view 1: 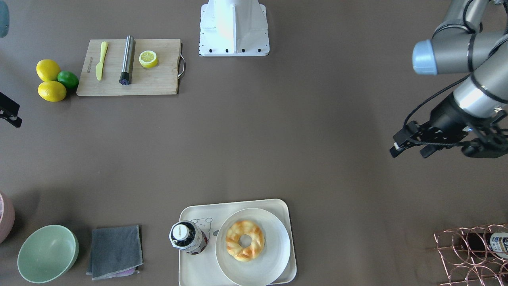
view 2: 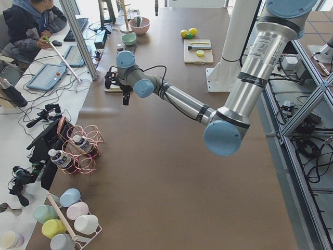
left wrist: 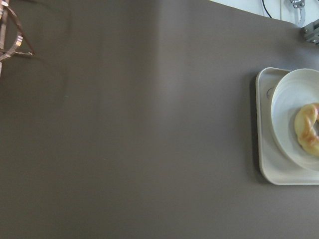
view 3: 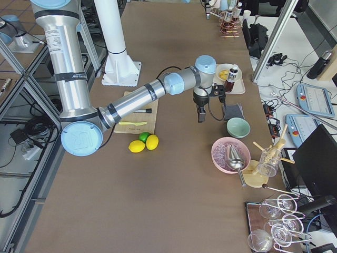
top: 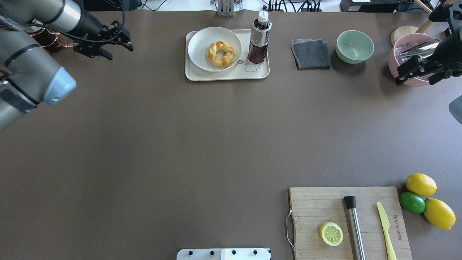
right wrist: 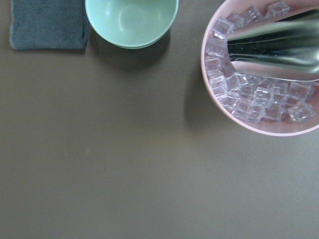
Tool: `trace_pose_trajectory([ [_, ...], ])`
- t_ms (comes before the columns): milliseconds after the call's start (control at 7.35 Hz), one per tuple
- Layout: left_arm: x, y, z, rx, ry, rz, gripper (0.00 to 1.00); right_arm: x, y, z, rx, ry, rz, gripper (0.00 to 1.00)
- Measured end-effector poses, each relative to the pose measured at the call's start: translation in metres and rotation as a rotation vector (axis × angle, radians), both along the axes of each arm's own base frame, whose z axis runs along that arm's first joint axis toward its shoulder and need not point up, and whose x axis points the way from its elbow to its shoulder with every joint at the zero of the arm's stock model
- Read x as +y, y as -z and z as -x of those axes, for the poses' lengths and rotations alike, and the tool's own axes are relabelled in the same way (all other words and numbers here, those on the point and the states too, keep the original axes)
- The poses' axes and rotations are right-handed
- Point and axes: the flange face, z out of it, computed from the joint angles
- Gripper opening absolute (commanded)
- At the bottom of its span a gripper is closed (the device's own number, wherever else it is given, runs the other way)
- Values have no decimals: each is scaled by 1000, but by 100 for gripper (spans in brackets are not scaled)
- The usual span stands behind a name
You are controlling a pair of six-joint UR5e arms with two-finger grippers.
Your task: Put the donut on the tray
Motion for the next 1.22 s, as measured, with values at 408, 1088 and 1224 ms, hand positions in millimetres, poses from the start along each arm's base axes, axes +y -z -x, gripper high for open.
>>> trace_pose_trajectory([
  [408,47,-95,145,-175,-164,-212,97,5,-66,-81,47,60,-63,100],
  [1088,108,-195,276,-361,-364,-280,97,51,-145,-168,81,99,-87,100],
  [1224,124,-208,280,-373,-371,-253,97,55,-148,-171,82,95,-84,100],
])
